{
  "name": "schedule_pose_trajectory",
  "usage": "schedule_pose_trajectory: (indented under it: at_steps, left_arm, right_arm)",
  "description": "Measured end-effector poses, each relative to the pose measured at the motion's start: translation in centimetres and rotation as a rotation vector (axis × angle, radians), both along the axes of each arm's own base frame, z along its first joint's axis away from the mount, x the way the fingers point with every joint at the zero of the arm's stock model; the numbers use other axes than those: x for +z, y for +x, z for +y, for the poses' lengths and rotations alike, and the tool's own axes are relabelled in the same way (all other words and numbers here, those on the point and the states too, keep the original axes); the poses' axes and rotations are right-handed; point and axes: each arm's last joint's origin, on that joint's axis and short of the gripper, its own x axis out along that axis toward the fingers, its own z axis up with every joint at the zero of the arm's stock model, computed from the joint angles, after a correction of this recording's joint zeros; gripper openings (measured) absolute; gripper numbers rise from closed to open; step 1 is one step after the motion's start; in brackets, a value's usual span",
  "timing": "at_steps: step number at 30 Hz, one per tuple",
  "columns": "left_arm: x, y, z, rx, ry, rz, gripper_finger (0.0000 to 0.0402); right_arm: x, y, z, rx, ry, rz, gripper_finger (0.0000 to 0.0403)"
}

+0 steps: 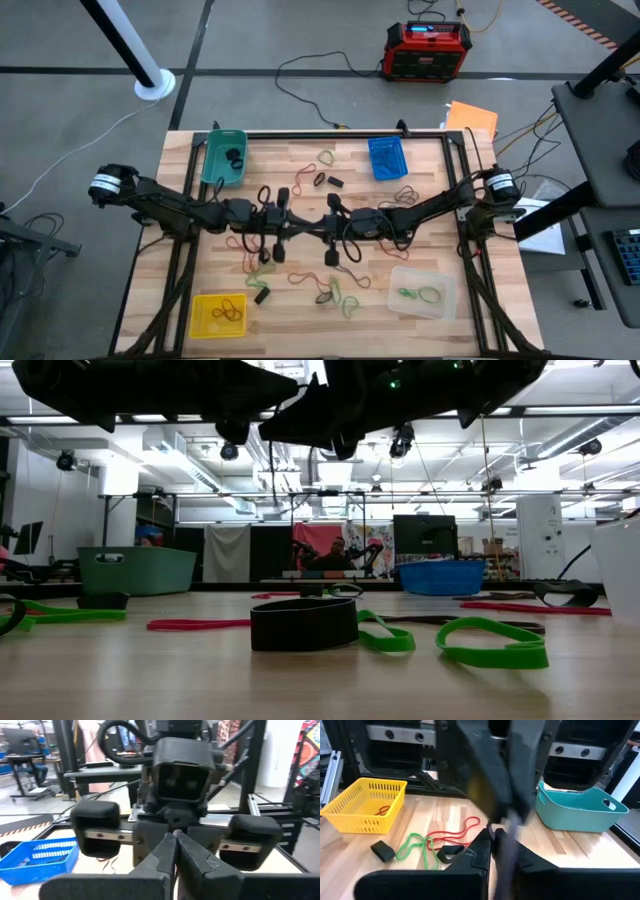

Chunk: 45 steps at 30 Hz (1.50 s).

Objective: Sort rubber bands into baskets
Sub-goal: Put the thin black rubber band into the blue basket

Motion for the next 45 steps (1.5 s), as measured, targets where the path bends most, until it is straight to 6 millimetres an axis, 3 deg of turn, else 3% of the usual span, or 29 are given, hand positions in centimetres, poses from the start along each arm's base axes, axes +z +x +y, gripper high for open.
schedule_pose_trajectory:
  at_steps: [5, 14, 18, 24, 32, 39, 45]
  left_arm:
    - [0.0, 0.0, 0.0, 0.007, 0.008, 0.004, 0.0039]
    - [-0.2, -0.2, 0.2, 0.075, 0.013, 0.038, 0.0175]
    - [0.4, -0.7, 0.3, 0.075, 0.014, 0.043, 0.0207]
    - [1.4, -1.5, 0.4, 0.075, 0.004, 0.027, 0.0215]
    - [1.4, -1.5, 0.4, 0.075, -0.026, 0.034, 0.0215]
    - [1.2, -1.4, 0.4, 0.075, -0.052, 0.040, 0.0215]
    - [1.0, -1.3, 0.4, 0.075, -0.057, 0.052, 0.0215]
  right_arm:
    - [0.1, -0.2, 0.0, -0.002, 0.007, 0.029, 0.0009]
    - [1.1, -1.4, -0.6, -0.029, -0.003, 0.129, 0.0009]
    - [2.3, -3.0, -2.0, -0.183, -0.064, 0.229, 0.0009]
    - [5.0, -6.2, -6.0, -0.455, -0.183, 0.333, 0.0009]
    - [6.9, -9.8, -13.6, -0.957, -0.232, 0.359, 0.0009]
    - [4.2, -11.7, -19.6, -1.148, -0.121, 0.475, 0.0009]
    - [0.9, -12.4, -22.5, -1.146, 0.095, 0.569, 0.0009]
